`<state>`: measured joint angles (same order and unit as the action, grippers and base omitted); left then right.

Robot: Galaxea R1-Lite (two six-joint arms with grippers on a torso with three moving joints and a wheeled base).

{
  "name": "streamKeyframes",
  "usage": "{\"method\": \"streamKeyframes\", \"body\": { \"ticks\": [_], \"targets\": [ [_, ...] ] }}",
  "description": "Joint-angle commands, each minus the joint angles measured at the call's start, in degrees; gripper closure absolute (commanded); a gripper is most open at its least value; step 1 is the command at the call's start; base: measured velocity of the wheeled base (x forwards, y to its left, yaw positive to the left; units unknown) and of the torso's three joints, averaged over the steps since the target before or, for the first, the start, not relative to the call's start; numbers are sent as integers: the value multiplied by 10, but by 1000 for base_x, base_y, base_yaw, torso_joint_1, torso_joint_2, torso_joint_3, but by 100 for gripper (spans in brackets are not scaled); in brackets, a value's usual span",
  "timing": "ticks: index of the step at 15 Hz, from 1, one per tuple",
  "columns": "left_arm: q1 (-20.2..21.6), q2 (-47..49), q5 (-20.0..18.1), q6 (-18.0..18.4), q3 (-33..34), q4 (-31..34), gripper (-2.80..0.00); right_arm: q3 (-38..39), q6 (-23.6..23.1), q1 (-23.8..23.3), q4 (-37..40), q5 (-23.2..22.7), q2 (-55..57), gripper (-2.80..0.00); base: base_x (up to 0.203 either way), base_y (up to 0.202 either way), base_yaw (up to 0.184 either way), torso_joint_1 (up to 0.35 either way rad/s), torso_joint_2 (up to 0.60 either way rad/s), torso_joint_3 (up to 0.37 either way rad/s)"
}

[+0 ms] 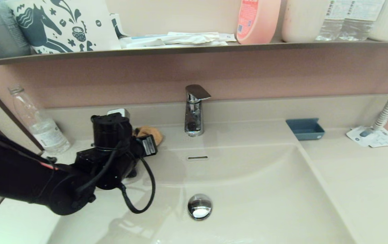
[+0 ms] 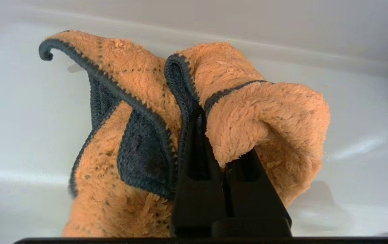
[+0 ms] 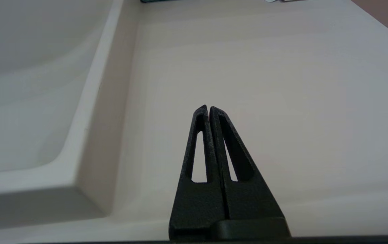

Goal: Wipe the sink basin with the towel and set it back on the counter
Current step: Wipe the sink

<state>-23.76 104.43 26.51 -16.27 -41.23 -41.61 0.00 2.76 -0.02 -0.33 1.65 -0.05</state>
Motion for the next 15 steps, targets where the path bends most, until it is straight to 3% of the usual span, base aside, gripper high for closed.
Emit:
{"method": "streamKeyframes", "body": {
  "ticks": [1,5,8,11,13,15],
  "targets": [
    [30,-56,-5,4,22,-6,0,0,1,0,0,0,0,0,0,0,0,0,0,0],
    [50,-164,-12,24,46,33,0,0,0,-1,0,0,0,0,0,0,0,0,0,0],
    [56,-267,-11,28,15,165,0,0,0,0,-1,0,0,0,0,0,0,0,0,0],
    [82,-372,-12,53,-56,347,0,0,0,0,0,0,0,0,0,0,0,0,0,0],
    [131,-425,-23,105,-81,414,0,0,1,0,0,0,0,0,0,0,0,0,0,0],
    [208,-454,-80,154,-86,430,0,0,0,0,0,0,0,0,0,0,0,0,0,0]
  ]
}}
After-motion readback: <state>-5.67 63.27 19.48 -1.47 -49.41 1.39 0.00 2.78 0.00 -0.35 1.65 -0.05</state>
